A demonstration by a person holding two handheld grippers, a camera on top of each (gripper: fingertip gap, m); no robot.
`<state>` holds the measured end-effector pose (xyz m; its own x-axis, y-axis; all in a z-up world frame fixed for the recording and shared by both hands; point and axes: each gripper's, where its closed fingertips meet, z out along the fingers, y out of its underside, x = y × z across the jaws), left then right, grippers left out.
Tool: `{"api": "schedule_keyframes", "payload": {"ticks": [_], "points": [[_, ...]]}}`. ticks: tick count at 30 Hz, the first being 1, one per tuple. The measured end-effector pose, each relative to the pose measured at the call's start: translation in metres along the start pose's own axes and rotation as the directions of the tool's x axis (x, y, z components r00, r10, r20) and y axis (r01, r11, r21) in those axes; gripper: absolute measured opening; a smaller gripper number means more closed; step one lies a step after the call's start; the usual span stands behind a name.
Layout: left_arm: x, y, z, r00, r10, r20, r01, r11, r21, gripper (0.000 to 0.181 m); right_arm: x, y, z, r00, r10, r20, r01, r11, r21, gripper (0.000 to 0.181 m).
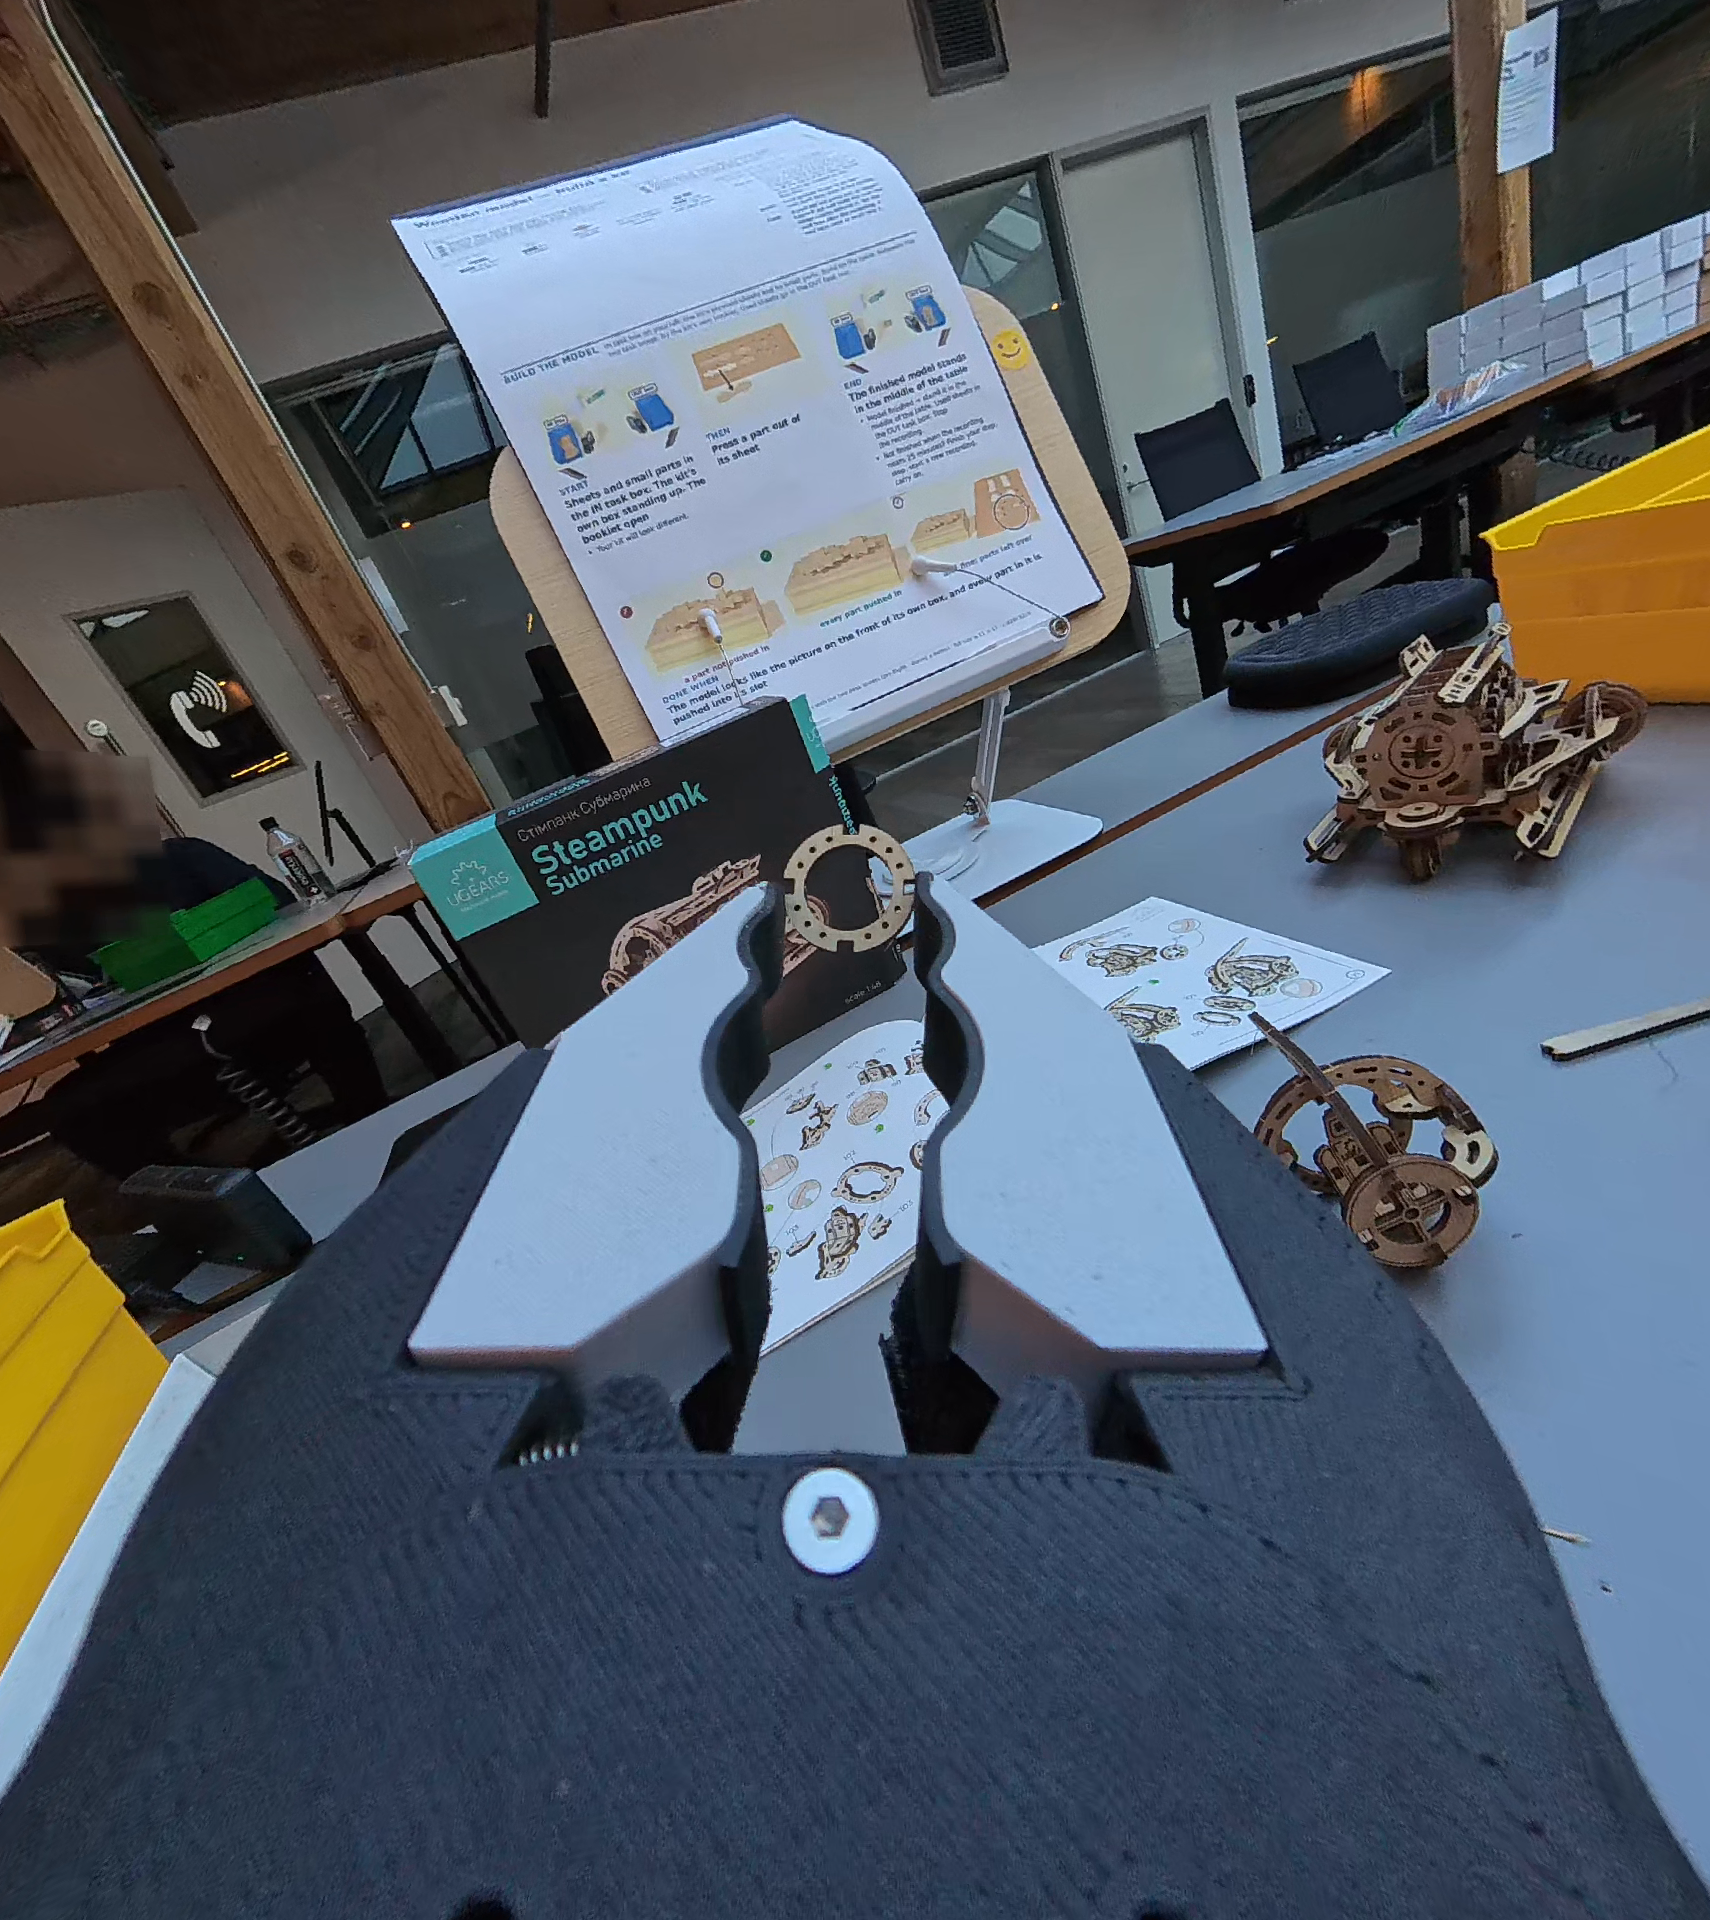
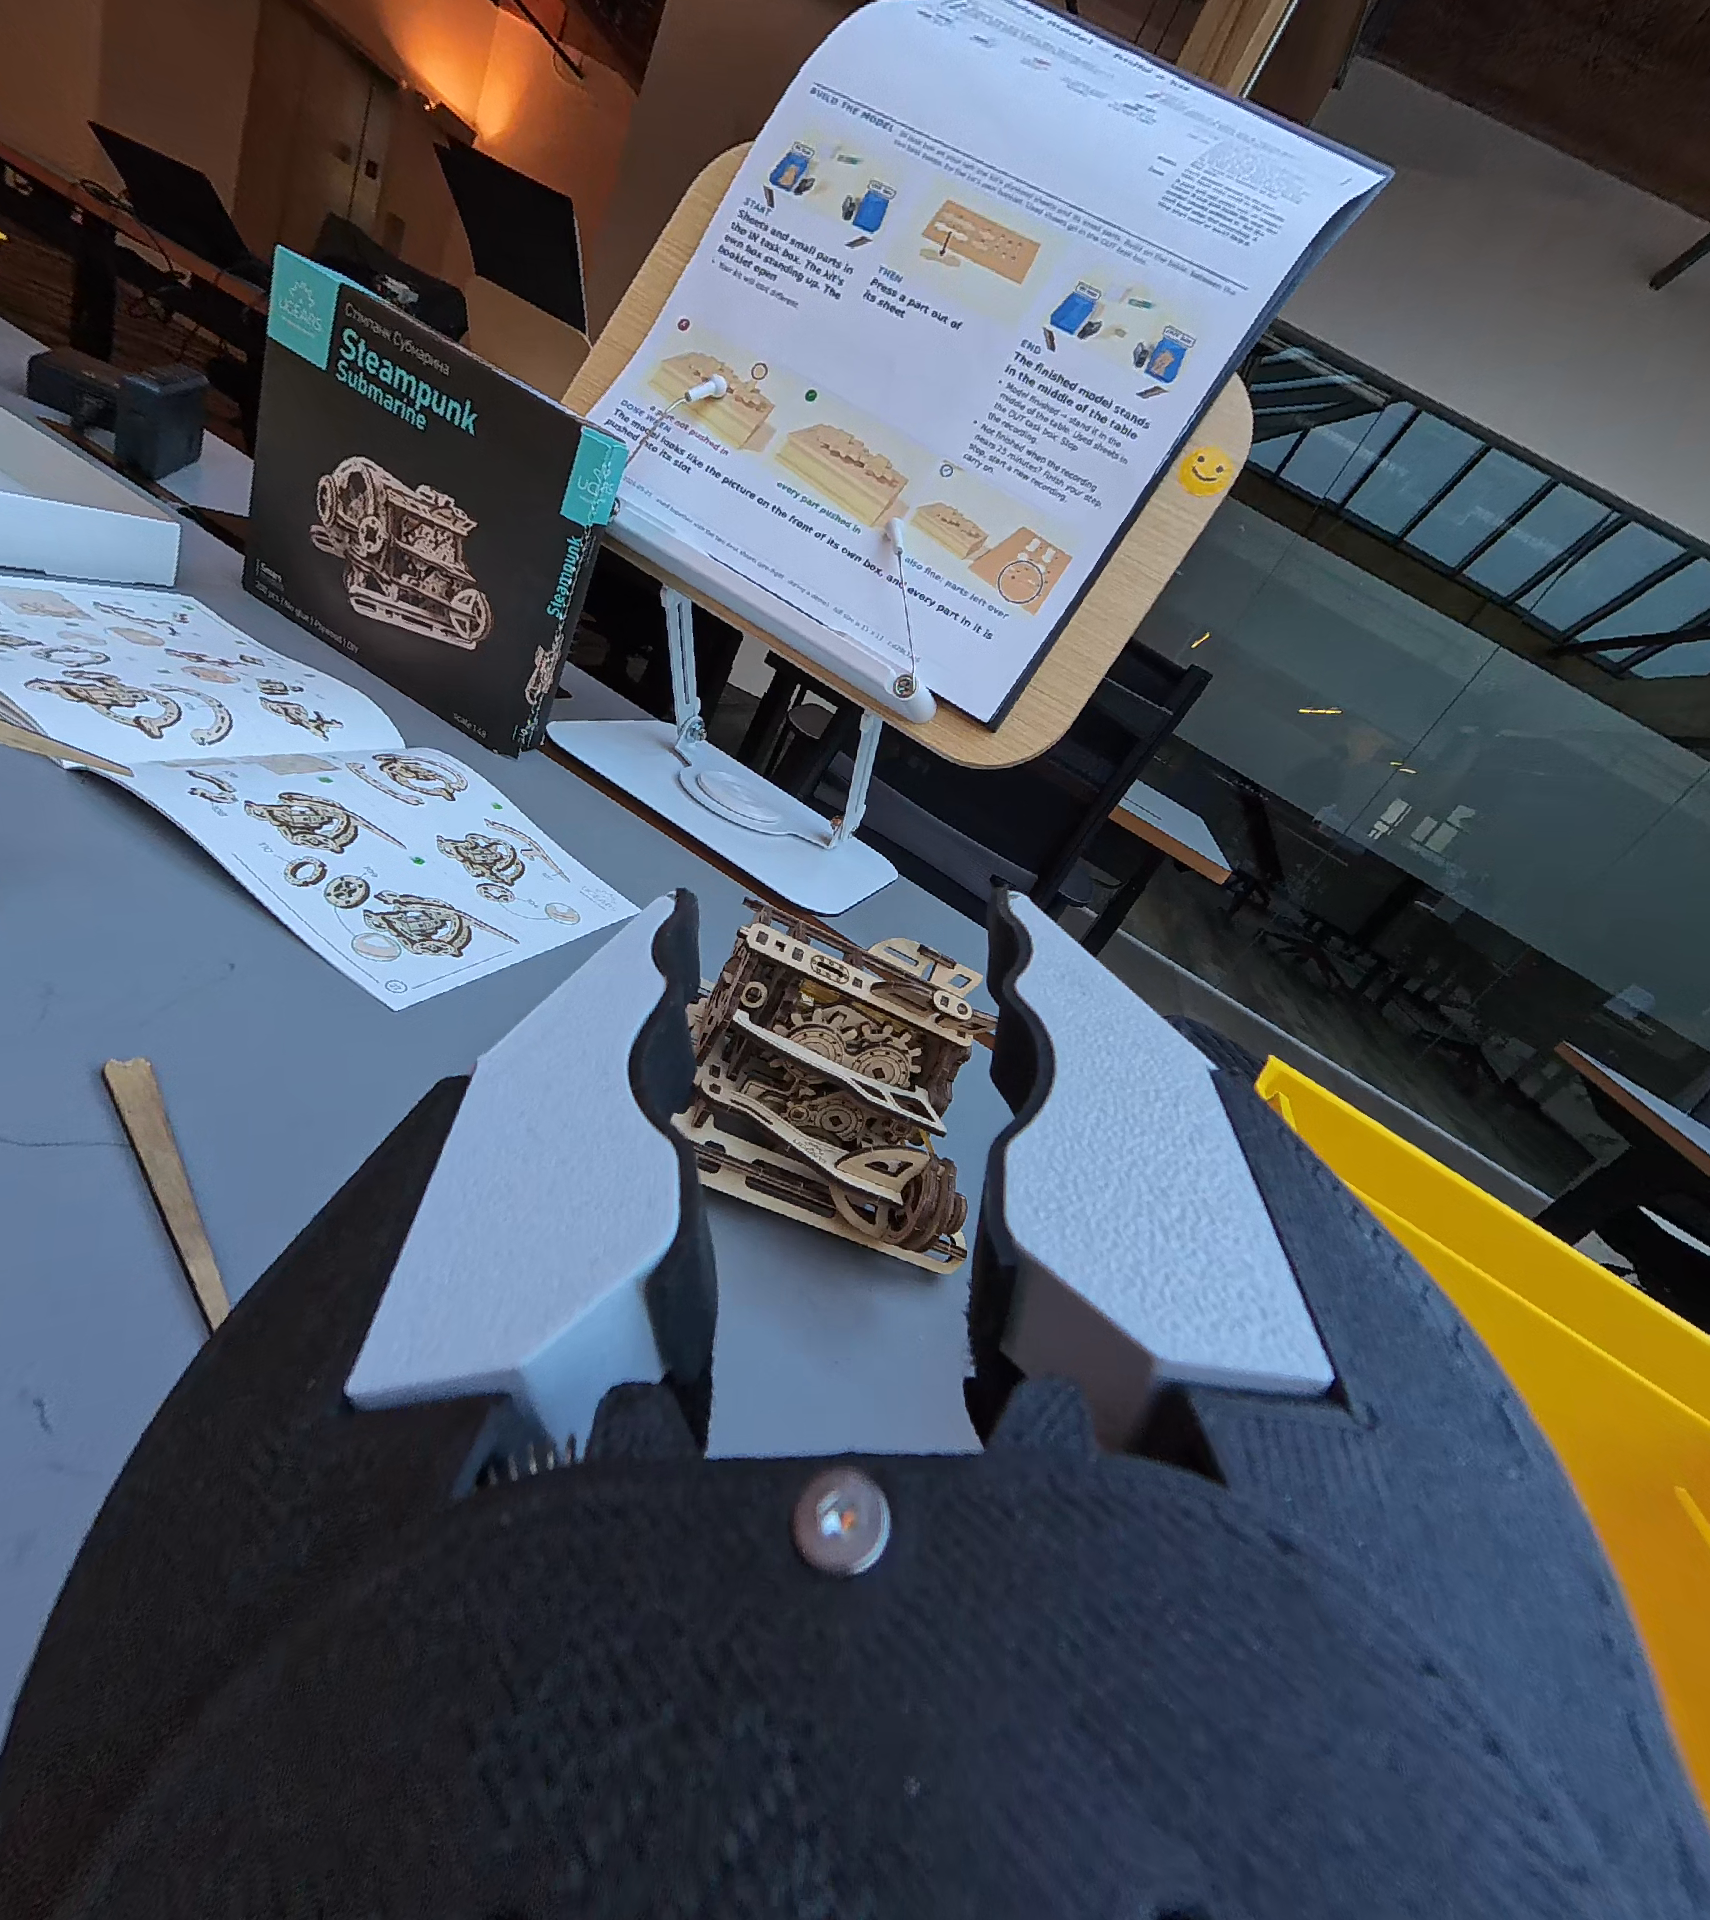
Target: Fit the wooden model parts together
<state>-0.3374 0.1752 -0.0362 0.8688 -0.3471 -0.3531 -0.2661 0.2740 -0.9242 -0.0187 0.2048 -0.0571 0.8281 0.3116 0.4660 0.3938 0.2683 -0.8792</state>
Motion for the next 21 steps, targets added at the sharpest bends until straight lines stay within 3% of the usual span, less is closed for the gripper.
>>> {"api": "schedule_keyframes", "payload": {"ticks": [21], "points": [[0.0018, 0.0007, 0.0005, 1.000, 0.003, -0.004, -0.003, 1.000, -0.002, 0.023, -0.0080, -0.0006, 0.0013, 0.999, -0.042, 0.023, 0.042, 0.999, -0.009, 0.053]]}}
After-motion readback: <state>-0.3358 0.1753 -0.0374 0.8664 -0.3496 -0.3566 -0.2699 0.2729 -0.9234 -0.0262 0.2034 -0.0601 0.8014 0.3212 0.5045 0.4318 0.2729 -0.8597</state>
